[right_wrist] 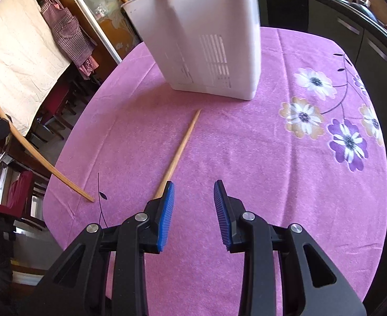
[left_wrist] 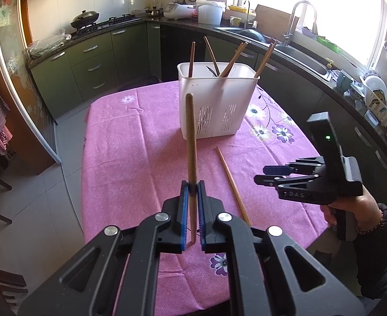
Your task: Organize utensils
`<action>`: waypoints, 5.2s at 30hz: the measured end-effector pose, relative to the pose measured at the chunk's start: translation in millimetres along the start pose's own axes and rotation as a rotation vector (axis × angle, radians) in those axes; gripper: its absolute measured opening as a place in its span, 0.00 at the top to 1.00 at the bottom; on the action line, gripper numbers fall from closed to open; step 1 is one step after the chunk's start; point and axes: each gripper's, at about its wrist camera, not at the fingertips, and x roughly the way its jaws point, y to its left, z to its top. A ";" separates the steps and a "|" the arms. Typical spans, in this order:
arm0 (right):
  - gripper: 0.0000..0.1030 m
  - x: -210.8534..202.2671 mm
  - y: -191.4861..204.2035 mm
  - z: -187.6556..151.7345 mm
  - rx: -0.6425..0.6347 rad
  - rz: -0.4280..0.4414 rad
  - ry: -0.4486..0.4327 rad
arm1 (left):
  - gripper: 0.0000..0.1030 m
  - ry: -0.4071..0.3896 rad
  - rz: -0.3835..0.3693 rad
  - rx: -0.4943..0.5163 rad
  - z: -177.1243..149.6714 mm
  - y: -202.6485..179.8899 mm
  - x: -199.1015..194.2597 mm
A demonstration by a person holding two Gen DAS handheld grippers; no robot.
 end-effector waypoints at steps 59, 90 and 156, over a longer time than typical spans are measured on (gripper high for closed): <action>0.93 -171.2 21.4 -66.8 -0.081 -0.089 -0.391 | 0.93 0.003 0.008 0.029 -5.3 -3.2 -5.2; 0.93 -204.1 42.3 -28.7 -0.149 -0.084 -0.452 | 0.93 -0.055 0.001 0.072 19.1 -15.9 -36.3; 0.63 -119.8 -123.3 -88.4 0.302 -0.099 -0.366 | 0.72 0.363 -0.101 0.376 52.2 -70.2 228.1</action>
